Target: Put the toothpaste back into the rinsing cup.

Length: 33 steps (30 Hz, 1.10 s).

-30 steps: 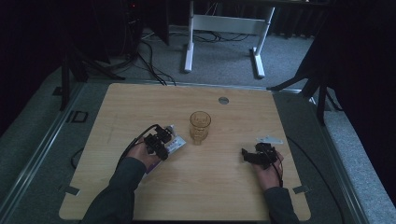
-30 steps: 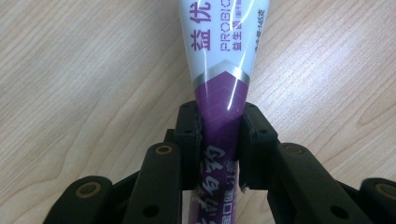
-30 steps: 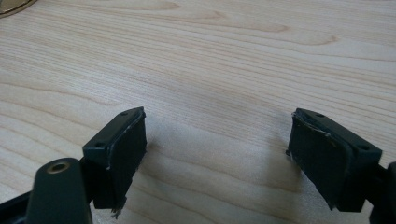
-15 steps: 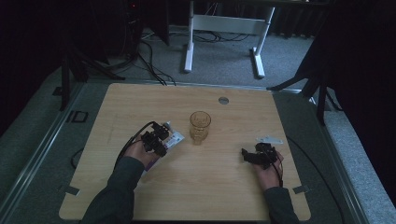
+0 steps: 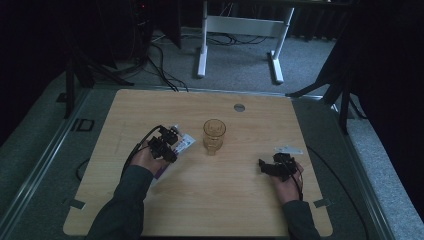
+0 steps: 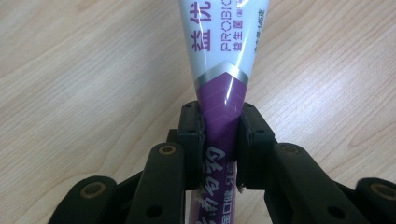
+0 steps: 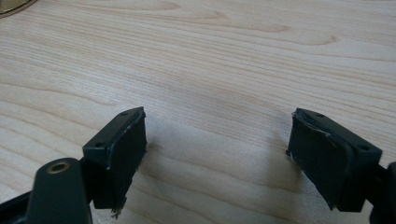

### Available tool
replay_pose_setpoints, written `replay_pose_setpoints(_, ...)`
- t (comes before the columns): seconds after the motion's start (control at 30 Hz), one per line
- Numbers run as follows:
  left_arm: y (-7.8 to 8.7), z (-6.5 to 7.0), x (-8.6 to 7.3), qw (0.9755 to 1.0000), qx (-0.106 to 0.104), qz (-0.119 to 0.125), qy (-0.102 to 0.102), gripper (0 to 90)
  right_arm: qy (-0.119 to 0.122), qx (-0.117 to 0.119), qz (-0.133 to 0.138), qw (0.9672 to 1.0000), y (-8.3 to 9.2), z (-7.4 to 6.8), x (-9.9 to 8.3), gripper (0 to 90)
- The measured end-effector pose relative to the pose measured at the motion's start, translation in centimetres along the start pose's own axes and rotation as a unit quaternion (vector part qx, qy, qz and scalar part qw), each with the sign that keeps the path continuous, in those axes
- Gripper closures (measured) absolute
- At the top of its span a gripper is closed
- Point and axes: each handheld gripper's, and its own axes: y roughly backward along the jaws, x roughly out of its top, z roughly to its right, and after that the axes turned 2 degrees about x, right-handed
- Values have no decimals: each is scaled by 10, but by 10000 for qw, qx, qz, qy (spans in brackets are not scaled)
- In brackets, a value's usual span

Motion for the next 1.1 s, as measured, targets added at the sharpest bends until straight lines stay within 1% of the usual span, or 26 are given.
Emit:
replay_pose_setpoints(0.23,7,-2,1,9998,41,179,45,745,-1,0,3,10000,0,0,0,189)
replay_pose_setpoints(0.37,11,-3,2,9995,-42,272,122,744,3,1,0,10000,0,0,0,189)
replay_pose_setpoints(0.53,14,-4,3,9993,-26,346,142,744,9,2,-1,10000,0,0,0,189)
replay_pose_setpoints(0.63,18,-4,4,9988,-9,457,176,745,20,0,3,10000,0,0,0,189)
replay_pose_setpoints(0.8,21,-4,6,9986,-22,497,201,744,10,0,1,10000,0,0,0,189)
replay_pose_setpoints(1.03,26,-5,7,9974,-61,660,267,744,8,1,2,10000,0,0,0,189)
replay_pose_setpoints(1.1,27,-5,8,9973,-26,689,267,744,7,0,1,10000,0,0,0,189)
